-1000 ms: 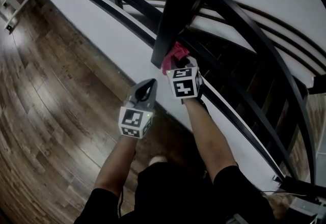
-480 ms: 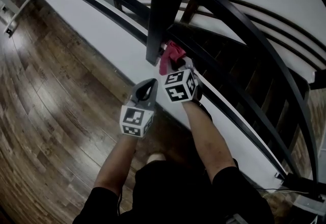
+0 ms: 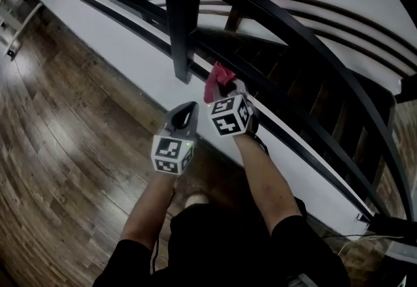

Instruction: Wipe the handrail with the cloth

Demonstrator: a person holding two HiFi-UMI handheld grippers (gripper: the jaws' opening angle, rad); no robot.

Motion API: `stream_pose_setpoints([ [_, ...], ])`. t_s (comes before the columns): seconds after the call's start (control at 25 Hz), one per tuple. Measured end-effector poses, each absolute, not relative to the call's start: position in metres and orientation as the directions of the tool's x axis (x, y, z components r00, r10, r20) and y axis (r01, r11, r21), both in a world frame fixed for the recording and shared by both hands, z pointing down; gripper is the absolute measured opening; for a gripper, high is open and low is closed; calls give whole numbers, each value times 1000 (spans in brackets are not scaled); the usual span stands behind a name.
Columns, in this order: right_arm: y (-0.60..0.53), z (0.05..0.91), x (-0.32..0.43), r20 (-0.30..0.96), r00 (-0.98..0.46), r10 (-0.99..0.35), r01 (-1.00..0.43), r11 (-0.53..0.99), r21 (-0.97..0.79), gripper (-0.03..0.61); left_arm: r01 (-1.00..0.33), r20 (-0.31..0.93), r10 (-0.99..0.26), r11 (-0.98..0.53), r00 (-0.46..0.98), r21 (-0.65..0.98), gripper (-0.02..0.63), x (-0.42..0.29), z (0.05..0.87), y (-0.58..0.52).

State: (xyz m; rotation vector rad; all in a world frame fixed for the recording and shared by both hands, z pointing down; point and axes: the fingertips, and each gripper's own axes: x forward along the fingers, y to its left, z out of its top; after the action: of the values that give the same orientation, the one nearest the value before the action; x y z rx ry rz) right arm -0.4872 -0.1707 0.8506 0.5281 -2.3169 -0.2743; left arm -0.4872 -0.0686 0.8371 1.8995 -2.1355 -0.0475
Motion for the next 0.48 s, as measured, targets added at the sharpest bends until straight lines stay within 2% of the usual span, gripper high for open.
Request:
stream_pose_setpoints([
  [0.48,-173,852,-433,622,-622,-476,-337,879,337,46,-979,186,-983,53,-15,199,0,-449,831,-85],
])
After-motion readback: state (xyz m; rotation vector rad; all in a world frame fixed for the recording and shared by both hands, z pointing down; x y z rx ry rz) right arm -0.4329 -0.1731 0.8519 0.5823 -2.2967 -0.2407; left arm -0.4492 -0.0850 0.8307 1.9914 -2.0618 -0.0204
